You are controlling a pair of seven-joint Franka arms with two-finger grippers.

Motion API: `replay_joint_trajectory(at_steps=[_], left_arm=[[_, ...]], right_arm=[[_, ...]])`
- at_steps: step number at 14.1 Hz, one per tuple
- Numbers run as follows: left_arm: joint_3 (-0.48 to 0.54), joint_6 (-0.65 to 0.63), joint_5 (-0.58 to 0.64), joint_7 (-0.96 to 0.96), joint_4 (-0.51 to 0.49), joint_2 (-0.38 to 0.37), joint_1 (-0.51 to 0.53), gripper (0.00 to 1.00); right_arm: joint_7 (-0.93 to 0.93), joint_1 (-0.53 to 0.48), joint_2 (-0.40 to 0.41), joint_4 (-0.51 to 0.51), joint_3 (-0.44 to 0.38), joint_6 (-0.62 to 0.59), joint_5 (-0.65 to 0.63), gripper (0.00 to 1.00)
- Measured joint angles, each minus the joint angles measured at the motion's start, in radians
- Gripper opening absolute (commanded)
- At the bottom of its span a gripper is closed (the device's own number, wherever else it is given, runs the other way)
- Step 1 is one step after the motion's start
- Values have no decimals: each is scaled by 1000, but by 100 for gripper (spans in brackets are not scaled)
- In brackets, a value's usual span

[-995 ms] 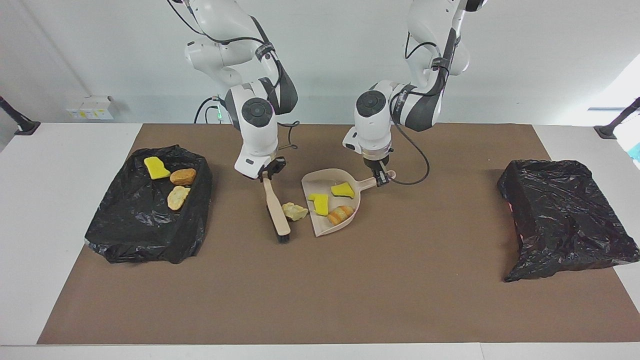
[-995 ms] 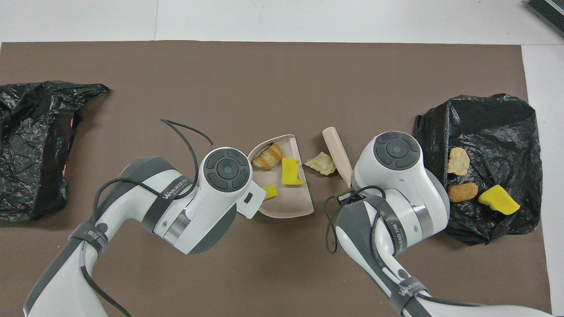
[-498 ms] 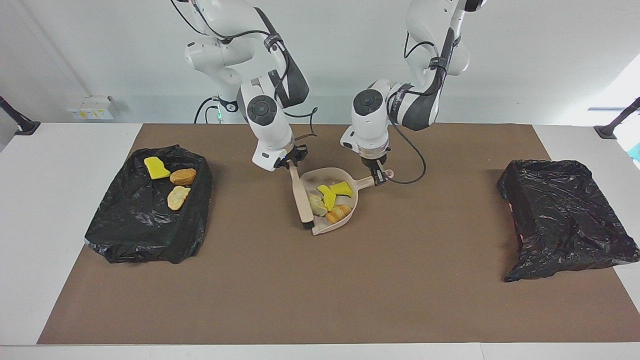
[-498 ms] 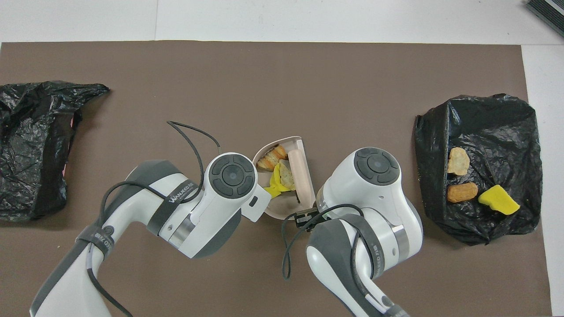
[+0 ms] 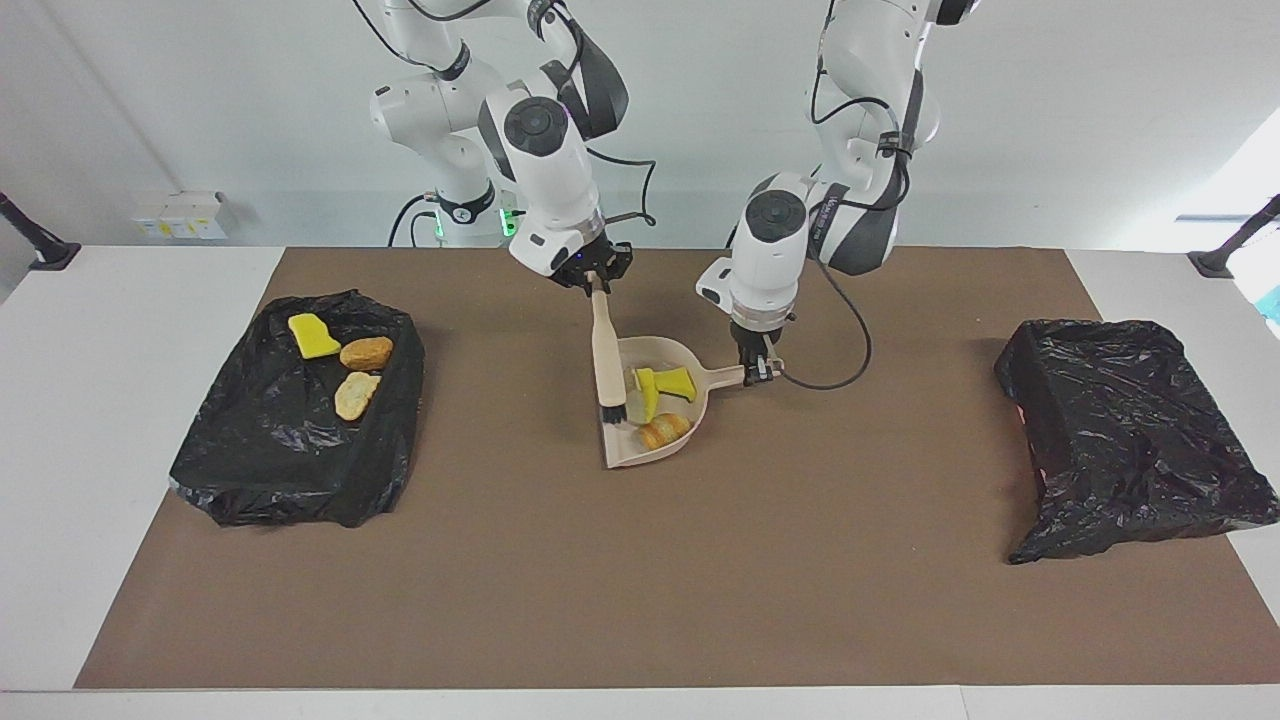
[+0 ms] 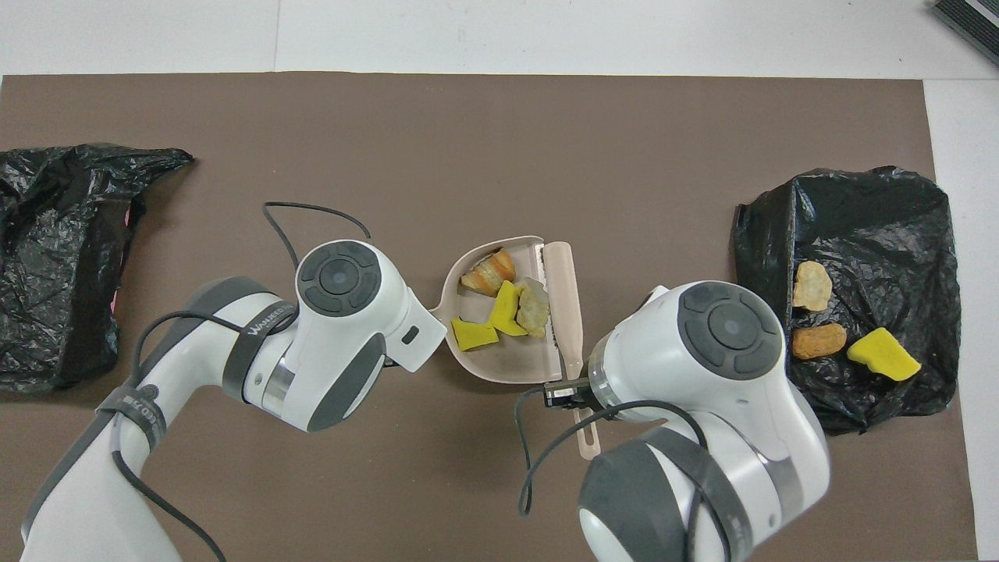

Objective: Sweep and dump trash in bin
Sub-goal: 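Sweep the paper and yellow sponge into the dustpan with the right gripper's brush, then carry the loaded dustpan to the black bag nearest the left arm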

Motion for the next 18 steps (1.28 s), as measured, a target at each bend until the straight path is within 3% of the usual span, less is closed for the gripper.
replay_joint_trajectory(at_steps=[4, 7, 13, 18], left_arm=[[1, 54, -136, 188, -1, 10, 41, 0], [1, 63, -206, 294, -1, 17, 81, 0], [2, 54, -485, 597, 0, 22, 192, 0], [1, -175, -508, 644, 118, 22, 316, 0]], right_arm=[[82, 2, -167, 1, 5, -200, -2, 0], [103, 8, -255, -64, 12, -246, -2, 0], [104, 14, -271, -124, 14, -239, -1, 0], [276, 173, -264, -250, 44, -60, 7, 0]])
